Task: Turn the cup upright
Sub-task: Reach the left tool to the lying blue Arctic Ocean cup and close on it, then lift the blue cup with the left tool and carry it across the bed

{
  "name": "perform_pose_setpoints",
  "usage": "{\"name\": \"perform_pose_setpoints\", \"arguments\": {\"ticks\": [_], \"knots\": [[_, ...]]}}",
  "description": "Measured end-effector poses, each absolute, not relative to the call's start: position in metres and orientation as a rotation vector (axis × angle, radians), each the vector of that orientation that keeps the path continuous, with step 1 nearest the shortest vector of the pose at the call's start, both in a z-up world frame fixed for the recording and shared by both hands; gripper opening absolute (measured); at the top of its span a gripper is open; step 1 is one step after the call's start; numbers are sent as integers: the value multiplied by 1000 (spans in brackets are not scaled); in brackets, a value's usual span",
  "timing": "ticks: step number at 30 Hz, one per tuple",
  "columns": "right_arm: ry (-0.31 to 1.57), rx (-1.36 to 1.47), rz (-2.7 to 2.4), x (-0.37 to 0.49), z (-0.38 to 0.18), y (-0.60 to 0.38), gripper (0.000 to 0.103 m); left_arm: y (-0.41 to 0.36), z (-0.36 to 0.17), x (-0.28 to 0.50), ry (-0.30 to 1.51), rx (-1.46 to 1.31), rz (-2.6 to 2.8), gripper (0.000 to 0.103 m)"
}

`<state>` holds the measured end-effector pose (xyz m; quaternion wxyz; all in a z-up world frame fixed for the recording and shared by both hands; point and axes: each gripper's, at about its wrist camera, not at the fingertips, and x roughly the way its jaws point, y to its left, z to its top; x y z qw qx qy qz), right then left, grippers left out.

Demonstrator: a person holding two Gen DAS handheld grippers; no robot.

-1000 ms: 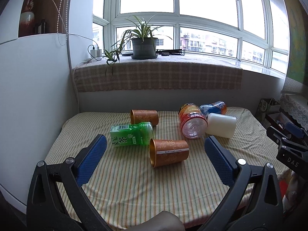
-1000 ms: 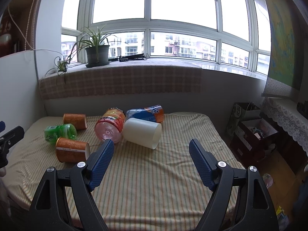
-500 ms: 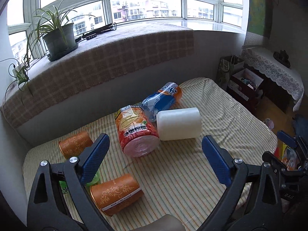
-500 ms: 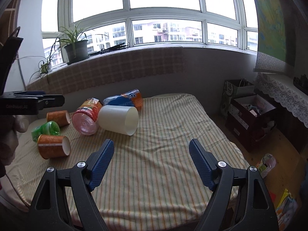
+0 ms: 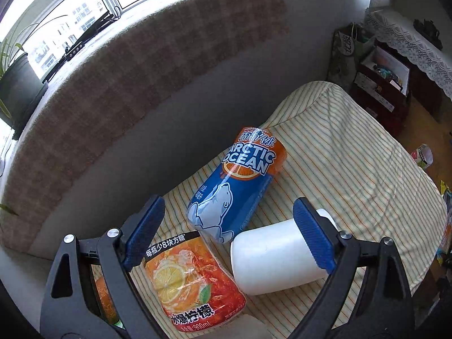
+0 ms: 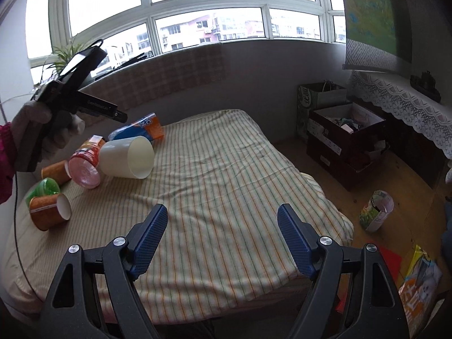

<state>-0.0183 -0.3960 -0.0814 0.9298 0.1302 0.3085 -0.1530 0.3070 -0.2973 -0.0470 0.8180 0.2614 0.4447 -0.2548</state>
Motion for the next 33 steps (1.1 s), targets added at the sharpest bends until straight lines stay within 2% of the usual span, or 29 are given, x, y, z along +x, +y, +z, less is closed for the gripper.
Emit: {"name": "perform_pose_setpoints", "arguments": {"ticks": [20, 22, 24, 33], "knots": [[682, 338, -376, -15, -97, -424, 80, -328, -116, 352, 1124, 711, -538, 95], [691, 343, -374, -12, -99, -424, 80, -329, -115, 353, 1120, 720, -537, 91], [694, 342, -376, -12, -100, -424, 80, -331, -118, 354, 1128, 728, -538, 81], [707, 348, -380, -9, -103, -425, 80, -341, -117, 343, 1079, 754, -548, 74]]}}
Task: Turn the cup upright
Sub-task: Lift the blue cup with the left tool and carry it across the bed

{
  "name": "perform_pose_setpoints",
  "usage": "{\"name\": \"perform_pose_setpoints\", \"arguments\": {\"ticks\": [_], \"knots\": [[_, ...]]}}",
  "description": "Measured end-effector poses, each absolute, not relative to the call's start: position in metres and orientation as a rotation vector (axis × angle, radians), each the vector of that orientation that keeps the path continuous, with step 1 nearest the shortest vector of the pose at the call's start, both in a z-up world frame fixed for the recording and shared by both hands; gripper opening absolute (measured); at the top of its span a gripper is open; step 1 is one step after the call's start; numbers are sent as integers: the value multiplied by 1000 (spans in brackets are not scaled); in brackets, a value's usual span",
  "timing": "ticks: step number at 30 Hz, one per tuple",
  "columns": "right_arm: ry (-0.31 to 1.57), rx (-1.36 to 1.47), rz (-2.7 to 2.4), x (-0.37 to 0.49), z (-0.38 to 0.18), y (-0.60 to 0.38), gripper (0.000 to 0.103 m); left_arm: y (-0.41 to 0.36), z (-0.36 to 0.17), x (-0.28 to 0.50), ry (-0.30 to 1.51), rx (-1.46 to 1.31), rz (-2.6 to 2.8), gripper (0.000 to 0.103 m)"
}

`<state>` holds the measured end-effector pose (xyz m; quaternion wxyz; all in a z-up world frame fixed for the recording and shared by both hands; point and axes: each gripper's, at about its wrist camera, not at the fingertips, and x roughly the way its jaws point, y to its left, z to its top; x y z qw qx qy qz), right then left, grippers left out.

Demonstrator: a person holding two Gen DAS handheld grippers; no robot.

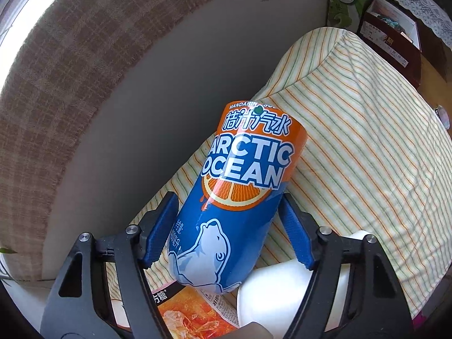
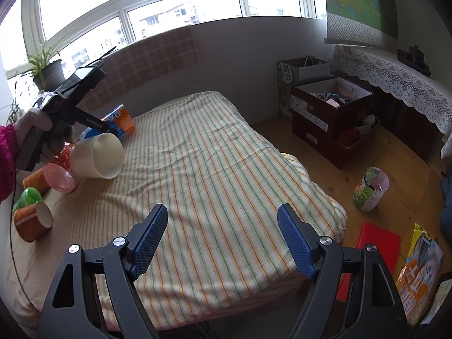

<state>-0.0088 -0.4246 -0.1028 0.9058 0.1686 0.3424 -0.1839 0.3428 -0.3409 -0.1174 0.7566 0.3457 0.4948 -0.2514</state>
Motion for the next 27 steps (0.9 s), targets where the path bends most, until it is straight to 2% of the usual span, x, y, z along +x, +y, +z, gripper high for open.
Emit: {"name": "perform_pose_setpoints", "arguments": {"ticks": [14, 27], "knots": [[701, 339, -373, -11, -100, -416, 80, -335, -84, 336, 990, 701, -545, 63], [659, 324, -339, -18, -83, -399, 80, -299, -4, 284, 853, 576, -583, 62]]}}
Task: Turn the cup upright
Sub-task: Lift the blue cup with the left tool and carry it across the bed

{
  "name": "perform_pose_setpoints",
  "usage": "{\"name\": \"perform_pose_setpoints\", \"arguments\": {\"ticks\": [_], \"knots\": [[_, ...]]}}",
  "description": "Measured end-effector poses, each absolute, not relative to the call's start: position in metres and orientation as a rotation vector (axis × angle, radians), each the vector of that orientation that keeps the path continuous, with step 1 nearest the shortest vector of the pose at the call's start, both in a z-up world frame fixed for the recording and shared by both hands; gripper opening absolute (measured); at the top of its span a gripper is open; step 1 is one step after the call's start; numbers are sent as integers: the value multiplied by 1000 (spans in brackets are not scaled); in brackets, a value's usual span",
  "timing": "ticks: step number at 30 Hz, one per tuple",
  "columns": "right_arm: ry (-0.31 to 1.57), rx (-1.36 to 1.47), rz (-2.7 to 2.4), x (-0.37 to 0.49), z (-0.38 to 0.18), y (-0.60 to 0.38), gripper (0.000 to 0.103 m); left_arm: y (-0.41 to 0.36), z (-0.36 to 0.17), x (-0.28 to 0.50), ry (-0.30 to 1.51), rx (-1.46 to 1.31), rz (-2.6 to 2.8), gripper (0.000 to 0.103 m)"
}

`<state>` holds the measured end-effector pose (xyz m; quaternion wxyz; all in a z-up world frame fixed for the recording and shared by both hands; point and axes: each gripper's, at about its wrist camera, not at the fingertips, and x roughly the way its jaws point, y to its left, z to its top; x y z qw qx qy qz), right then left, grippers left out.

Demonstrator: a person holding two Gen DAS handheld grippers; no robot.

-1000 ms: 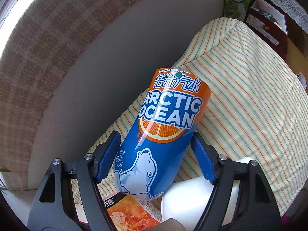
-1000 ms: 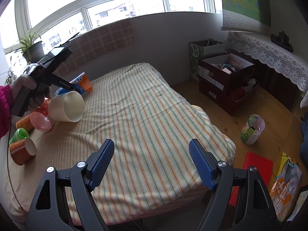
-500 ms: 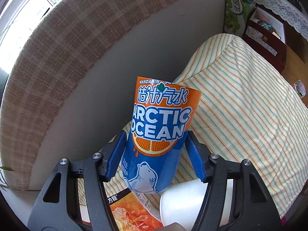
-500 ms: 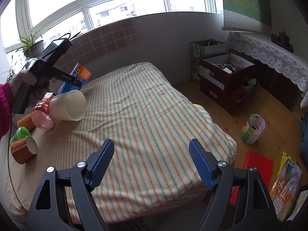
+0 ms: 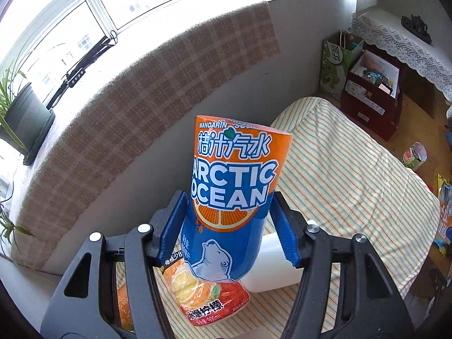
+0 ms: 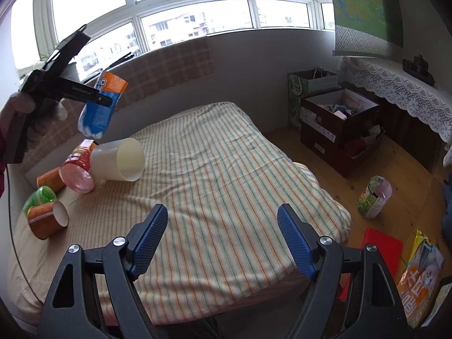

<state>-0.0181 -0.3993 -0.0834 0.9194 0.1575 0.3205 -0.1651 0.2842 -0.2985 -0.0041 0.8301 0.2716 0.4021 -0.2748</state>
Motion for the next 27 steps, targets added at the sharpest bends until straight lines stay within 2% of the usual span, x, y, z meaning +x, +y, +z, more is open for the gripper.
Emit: {"name": "perform_pose_setpoints", "arguments": {"ticks": [7, 12, 19, 27], "knots": [[643, 317, -297, -25, -77, -384, 80, -253, 39, 217, 798, 494, -632, 62], [636, 304, -256, -28, -74, -367, 80, -219, 45, 180, 843, 369, -641, 62], [650, 258, -208, -33, -75, -346, 80, -174, -2, 131, 982, 128, -686, 63], [663, 217, -181, -38, -78, -326, 80, -142, -67, 119, 1163, -146, -691, 63]]}}
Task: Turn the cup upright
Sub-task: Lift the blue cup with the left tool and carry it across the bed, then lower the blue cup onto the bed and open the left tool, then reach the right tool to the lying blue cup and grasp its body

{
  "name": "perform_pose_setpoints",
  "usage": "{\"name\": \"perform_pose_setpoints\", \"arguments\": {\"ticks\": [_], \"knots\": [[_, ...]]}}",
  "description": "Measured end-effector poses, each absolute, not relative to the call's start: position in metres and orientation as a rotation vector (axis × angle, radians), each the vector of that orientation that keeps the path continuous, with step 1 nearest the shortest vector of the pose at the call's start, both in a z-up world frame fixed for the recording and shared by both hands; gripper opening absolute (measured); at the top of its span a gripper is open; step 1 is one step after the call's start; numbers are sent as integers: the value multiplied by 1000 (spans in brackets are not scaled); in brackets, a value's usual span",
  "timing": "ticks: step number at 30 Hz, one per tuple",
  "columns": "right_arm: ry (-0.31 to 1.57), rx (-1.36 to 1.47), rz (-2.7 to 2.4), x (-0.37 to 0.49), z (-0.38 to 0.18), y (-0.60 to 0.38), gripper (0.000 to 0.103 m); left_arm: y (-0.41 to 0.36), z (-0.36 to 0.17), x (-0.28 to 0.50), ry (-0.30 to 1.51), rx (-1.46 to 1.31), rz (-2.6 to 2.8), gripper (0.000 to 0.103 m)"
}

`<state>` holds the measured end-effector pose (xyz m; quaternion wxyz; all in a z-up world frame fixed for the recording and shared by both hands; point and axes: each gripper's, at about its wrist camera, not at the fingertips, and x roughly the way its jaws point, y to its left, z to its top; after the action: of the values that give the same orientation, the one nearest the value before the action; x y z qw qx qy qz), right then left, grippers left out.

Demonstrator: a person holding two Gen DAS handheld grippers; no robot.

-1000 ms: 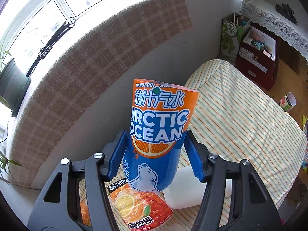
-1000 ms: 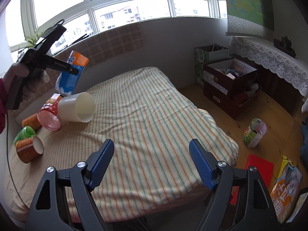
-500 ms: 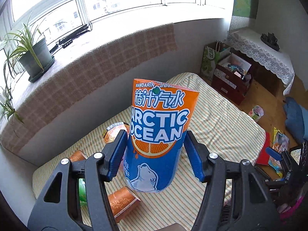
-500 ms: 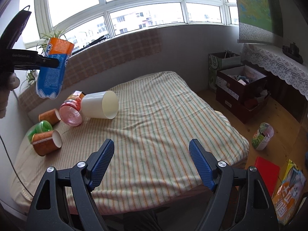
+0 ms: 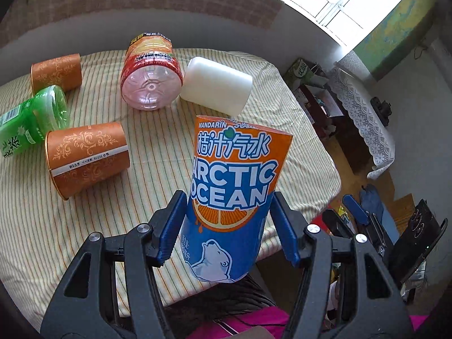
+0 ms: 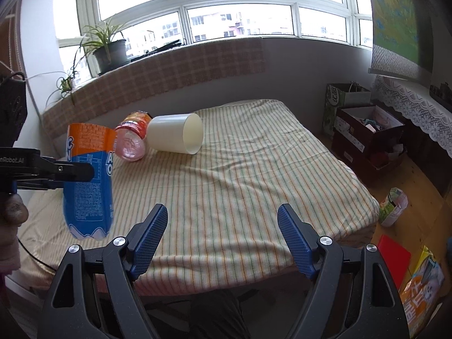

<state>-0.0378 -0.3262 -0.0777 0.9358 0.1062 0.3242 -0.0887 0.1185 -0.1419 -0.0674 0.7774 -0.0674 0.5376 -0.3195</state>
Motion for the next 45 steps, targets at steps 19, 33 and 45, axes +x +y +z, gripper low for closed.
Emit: {"name": "perform_pose_setpoints", "arguments": {"ticks": [19, 33, 45], "knots": [[678, 165, -159, -38, -78, -300, 80, -98, -125, 152, 1267, -424, -620, 64], [705, 218, -92, -31, -78, -296, 80, -97, -103, 147, 1204, -345, -636, 82], [804, 361, 108, 28, -75, -297, 80, -50, -67, 70, 943, -75, -365, 82]]}}
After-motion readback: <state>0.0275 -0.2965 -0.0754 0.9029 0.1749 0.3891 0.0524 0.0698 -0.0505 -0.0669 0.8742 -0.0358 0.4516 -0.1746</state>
